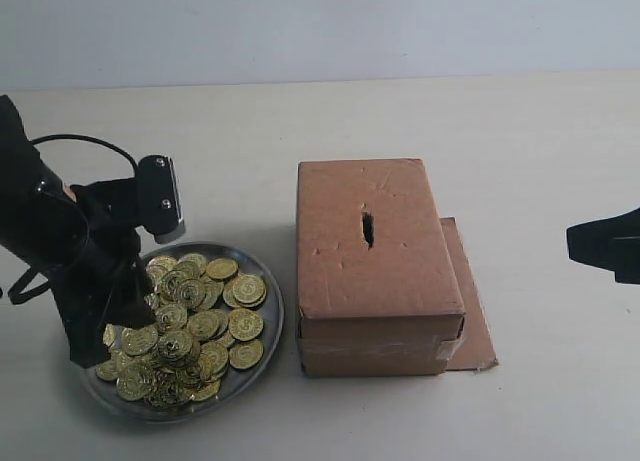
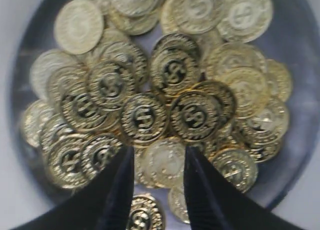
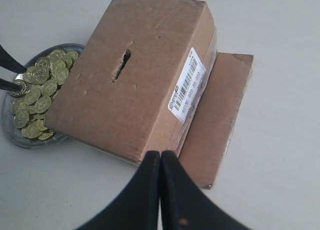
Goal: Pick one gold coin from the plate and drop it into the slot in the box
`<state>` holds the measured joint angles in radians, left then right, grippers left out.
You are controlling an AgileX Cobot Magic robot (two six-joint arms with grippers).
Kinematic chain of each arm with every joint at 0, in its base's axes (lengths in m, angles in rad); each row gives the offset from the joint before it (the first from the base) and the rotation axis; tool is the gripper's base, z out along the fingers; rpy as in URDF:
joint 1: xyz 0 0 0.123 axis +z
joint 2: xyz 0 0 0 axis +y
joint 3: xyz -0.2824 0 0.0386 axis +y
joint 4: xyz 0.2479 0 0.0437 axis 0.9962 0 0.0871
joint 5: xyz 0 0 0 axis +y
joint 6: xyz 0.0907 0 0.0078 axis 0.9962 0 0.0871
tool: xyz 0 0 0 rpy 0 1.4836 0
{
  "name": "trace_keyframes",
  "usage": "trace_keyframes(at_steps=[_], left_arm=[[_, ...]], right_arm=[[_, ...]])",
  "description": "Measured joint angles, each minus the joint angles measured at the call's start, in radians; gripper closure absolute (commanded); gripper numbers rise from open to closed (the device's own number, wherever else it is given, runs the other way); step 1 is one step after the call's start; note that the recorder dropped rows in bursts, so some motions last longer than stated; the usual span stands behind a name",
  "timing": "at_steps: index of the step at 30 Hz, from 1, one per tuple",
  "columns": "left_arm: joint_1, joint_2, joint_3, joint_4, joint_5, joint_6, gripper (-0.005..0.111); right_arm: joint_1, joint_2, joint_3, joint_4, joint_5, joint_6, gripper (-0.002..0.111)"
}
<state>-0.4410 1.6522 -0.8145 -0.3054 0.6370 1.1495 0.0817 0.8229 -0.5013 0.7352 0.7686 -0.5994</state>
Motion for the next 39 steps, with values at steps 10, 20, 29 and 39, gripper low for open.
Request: trace_keyframes(at_steps=[10, 20, 29, 39], left_arm=[[0.0, 0.047, -0.002, -0.021, 0.024, 0.159, 0.035], [0.0, 0.047, 0.051, 0.025, 0.007, 0.602, 0.043], [0.0, 0.047, 0.088, 0.067, -0.119, 0.823, 0.043], [0.0, 0.071, 0.088, 0.111, -0.168, 0.902, 0.043]], right_arm=[[0.0, 0.0, 0.0, 0.004, 0.005, 0.0, 0.108], [0.0, 0.0, 0.0, 0.008, 0.007, 0.0, 0.108], [0.0, 0.0, 0.0, 0.008, 0.007, 0.0, 0.108], [0.0, 0.0, 0.0, 0.008, 0.007, 0.0, 0.108]])
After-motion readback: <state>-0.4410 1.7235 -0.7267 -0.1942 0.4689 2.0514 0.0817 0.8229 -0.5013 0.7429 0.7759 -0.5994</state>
